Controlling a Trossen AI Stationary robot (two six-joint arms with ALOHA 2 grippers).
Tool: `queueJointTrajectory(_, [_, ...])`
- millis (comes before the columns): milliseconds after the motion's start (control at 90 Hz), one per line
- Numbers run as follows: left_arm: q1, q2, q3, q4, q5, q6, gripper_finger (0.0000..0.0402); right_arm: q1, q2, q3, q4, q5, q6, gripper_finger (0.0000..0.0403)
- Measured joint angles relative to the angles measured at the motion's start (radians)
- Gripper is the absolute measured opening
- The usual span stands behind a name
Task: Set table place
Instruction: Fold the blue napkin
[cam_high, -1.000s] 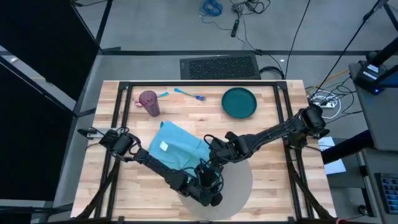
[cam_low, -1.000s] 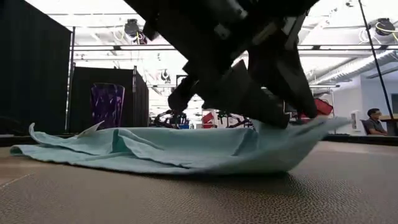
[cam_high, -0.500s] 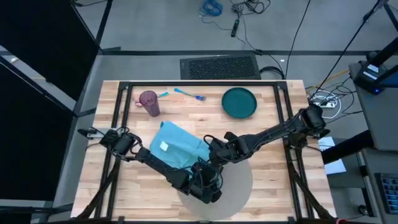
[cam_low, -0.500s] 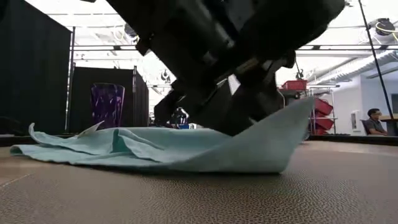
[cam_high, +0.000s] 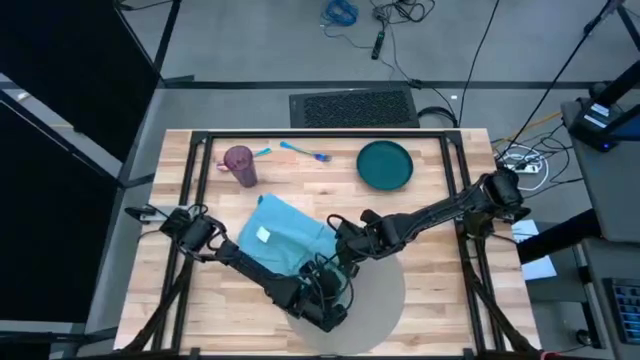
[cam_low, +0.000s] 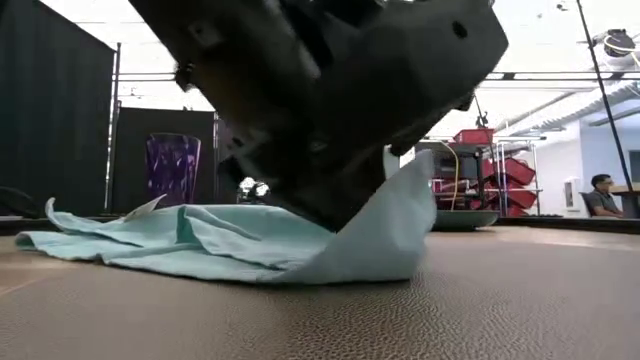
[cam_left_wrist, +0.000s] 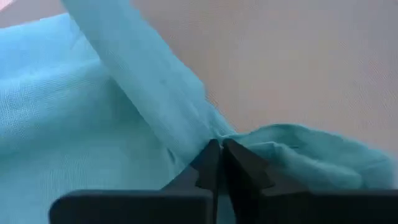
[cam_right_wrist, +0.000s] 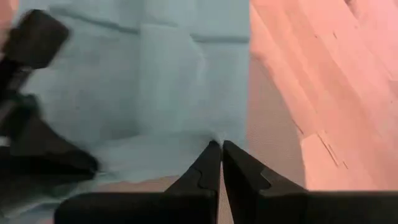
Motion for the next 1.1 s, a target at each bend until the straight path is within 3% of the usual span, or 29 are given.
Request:
queueJointTrajectory(433, [-0.092, -0.031, 0.147, -0.326, -0.128, -0.006, 0.0, -0.02, 0.0, 0.0, -0.02, 0.009, -0.004, 0.0])
queueJointTrajectory(967, [-0.133, -0.028, 0.149, -0.123, 0.013, -0.067, 0.0, -0.025, -0.022, 0.0, -0.028, 0.004, -0.016, 0.0])
queueJointTrajectory(1100, [-0.14, -0.026, 0.148, -0.117, 0.028, 0.025, 0.0, -0.025, -0.061, 0.0, -0.029, 0.004, -0.014, 0.0])
